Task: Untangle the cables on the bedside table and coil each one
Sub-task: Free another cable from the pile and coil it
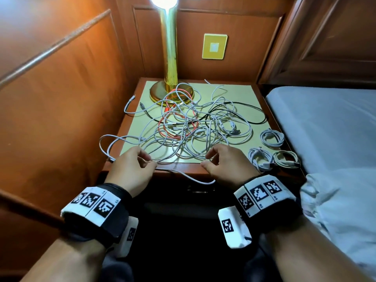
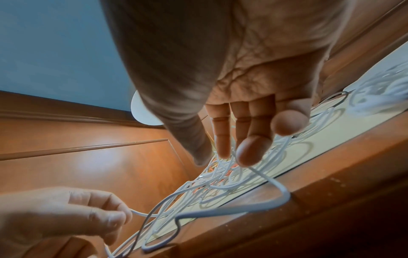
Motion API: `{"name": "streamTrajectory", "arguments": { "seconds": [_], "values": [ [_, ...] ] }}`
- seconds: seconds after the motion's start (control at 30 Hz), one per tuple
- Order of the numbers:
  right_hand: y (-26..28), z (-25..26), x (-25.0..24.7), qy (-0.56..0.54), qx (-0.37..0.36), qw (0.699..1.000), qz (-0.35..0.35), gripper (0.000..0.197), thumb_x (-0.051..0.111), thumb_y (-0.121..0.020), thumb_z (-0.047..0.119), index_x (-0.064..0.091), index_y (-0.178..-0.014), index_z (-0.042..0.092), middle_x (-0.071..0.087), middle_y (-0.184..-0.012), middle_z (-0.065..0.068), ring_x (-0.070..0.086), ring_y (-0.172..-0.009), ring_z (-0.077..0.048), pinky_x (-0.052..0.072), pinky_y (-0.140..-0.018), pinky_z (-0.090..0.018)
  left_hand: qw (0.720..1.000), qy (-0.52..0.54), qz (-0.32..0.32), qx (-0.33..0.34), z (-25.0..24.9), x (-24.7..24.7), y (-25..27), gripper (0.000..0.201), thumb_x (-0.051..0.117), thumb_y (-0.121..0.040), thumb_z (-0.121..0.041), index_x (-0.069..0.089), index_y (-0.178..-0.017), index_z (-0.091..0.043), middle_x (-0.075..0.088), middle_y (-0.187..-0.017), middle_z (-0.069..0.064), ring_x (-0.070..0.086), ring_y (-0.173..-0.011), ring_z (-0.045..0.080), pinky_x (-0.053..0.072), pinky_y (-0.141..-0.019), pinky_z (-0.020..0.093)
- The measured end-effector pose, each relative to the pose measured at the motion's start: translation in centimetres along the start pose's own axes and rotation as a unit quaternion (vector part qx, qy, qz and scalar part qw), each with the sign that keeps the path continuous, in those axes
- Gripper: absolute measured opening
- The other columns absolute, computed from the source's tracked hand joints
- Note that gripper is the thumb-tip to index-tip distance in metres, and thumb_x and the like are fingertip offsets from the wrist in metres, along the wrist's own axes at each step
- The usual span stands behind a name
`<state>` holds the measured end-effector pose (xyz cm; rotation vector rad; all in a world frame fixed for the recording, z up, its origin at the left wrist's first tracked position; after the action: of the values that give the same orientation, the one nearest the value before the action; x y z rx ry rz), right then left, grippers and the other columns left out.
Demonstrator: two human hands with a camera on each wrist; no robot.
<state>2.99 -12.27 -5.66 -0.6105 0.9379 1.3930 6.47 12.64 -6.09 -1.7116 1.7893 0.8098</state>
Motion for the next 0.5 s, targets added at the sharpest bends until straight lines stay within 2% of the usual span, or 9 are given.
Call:
{"name": "streamTrajectory", "arguments": {
  "seconds": [0.13, 0.27, 0.33, 0.43, 0.5],
  "values": [
    [-0.3, 1.2, 1.7, 0.024, -0.005, 0.999, 0.043, 0.021, 0.067, -0.088, 0.042, 0.064, -0.098, 0.024, 0.067, -0.097, 0.003, 0.062, -0.093, -0.016, 0.052, -0.083, -0.031, 0.999, -0.044, -0.004, -0.018, 2.2, -1.0, -0.4, 0.020, 0.074, -0.084, -0.032, 0.056, -0.086, -0.026, 0.064, -0.093, 0.000, 0.062, -0.089, 0.023, 0.047, -0.078, 0.031],
    [-0.4, 3.2, 2.9, 0.033, -0.026, 0.997, 0.061, 0.022, 0.066, -0.089, 0.047, 0.064, -0.097, 0.027, 0.066, -0.094, 0.007, 0.062, -0.090, -0.013, 0.051, -0.079, -0.029, 0.995, -0.076, -0.017, -0.056, 4.3, -2.2, -0.4, 0.033, 0.074, -0.083, -0.032, 0.053, -0.107, -0.025, 0.046, -0.118, 0.006, 0.059, -0.098, 0.031, 0.044, -0.091, 0.033],
    [-0.6, 4.2, 3.2, 0.029, -0.032, 0.997, 0.057, 0.023, 0.065, -0.088, 0.050, 0.064, -0.097, 0.028, 0.066, -0.094, 0.007, 0.062, -0.089, -0.012, 0.052, -0.080, -0.030, 0.995, -0.087, 0.002, -0.053, 4.7, -2.2, -0.7, 0.033, 0.073, -0.084, -0.030, 0.055, -0.111, -0.024, 0.041, -0.126, 0.006, 0.058, -0.102, 0.029, 0.041, -0.096, 0.032],
    [-0.6, 5.6, 3.9, 0.028, -0.042, 0.997, 0.056, 0.024, 0.065, -0.088, 0.050, 0.064, -0.096, 0.028, 0.067, -0.094, 0.007, 0.062, -0.090, -0.012, 0.052, -0.081, -0.031, 0.992, -0.107, 0.067, -0.012, 4.4, -1.0, -0.8, 0.024, 0.071, -0.088, -0.027, 0.059, -0.108, -0.022, 0.044, -0.129, 0.002, 0.051, -0.103, 0.016, 0.039, -0.099, 0.027],
    [-0.6, 6.5, 4.3, 0.022, -0.050, 0.997, 0.053, 0.022, 0.065, -0.089, 0.048, 0.064, -0.096, 0.028, 0.067, -0.093, 0.007, 0.062, -0.089, -0.012, 0.051, -0.078, -0.029, 0.988, -0.131, 0.085, 0.004, 4.2, -0.4, -0.8, 0.019, 0.069, -0.089, -0.027, 0.060, -0.105, -0.023, 0.047, -0.128, 0.002, 0.053, -0.110, 0.020, 0.043, -0.100, 0.031]
  ]
}}
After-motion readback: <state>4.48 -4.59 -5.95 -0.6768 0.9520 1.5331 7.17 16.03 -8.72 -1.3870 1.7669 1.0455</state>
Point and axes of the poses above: each hand's wrist, its own y-axis away from the middle knuckle, its own x-axis out of the palm, z = x × y, the point moved 10 cm from there along -y, towards the middle knuckle
